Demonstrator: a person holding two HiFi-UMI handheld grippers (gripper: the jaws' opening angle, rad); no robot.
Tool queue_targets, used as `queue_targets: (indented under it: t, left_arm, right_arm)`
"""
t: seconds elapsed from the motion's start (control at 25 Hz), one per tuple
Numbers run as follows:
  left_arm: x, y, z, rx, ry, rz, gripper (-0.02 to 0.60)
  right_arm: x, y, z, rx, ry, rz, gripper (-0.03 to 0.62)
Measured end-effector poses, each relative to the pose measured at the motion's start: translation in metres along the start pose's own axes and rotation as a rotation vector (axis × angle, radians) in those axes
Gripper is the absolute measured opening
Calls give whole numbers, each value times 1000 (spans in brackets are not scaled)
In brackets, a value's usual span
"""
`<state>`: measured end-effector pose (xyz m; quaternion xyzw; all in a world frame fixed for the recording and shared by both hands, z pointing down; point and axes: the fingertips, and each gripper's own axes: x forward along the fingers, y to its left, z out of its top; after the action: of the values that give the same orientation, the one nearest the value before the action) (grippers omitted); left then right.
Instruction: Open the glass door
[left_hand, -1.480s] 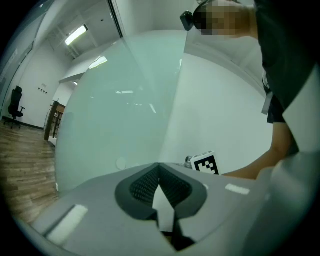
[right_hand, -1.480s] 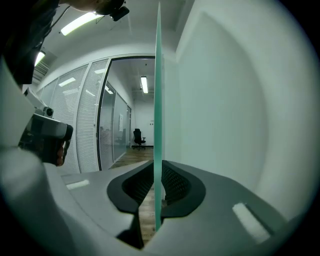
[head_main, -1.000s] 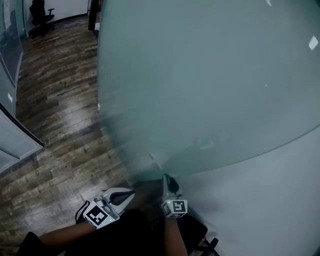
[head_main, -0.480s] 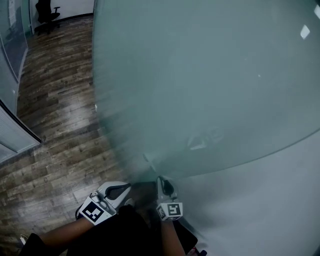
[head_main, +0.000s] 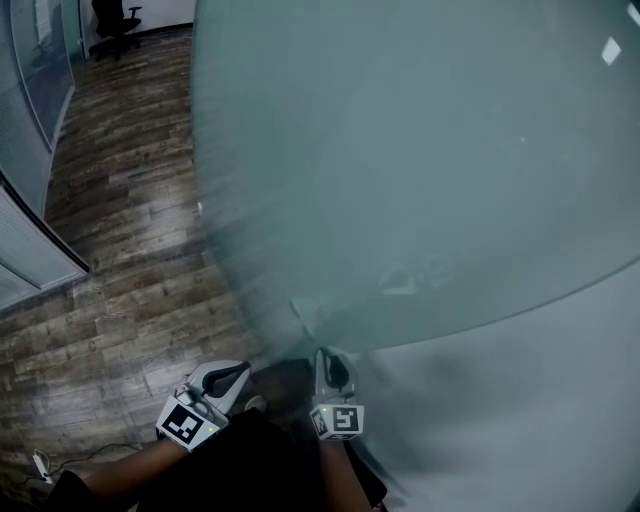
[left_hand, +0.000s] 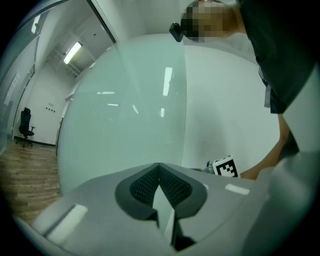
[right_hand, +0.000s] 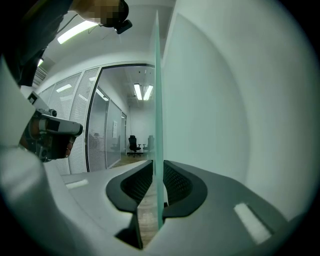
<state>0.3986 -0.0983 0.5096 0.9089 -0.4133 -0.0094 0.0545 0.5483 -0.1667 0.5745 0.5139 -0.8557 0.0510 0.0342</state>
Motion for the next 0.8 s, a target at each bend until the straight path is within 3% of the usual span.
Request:
queue_targets:
  t: [0.08, 0.36, 0.6, 0.8]
  left_arm:
    - [3, -5, -6, 33, 30, 9, 0]
    - [21, -23, -11, 39, 54, -29, 0]
    - [36, -25, -7, -20, 28, -19, 0]
    - [42, -24, -1, -11, 38, -4, 0]
  right_arm:
    - [2, -4, 0, 2, -6, 7, 69]
    - [9, -21, 4, -12, -2, 33, 69]
    - [15, -40, 9, -24, -7, 28, 72]
    - [21, -52, 15, -15, 3, 21, 74]
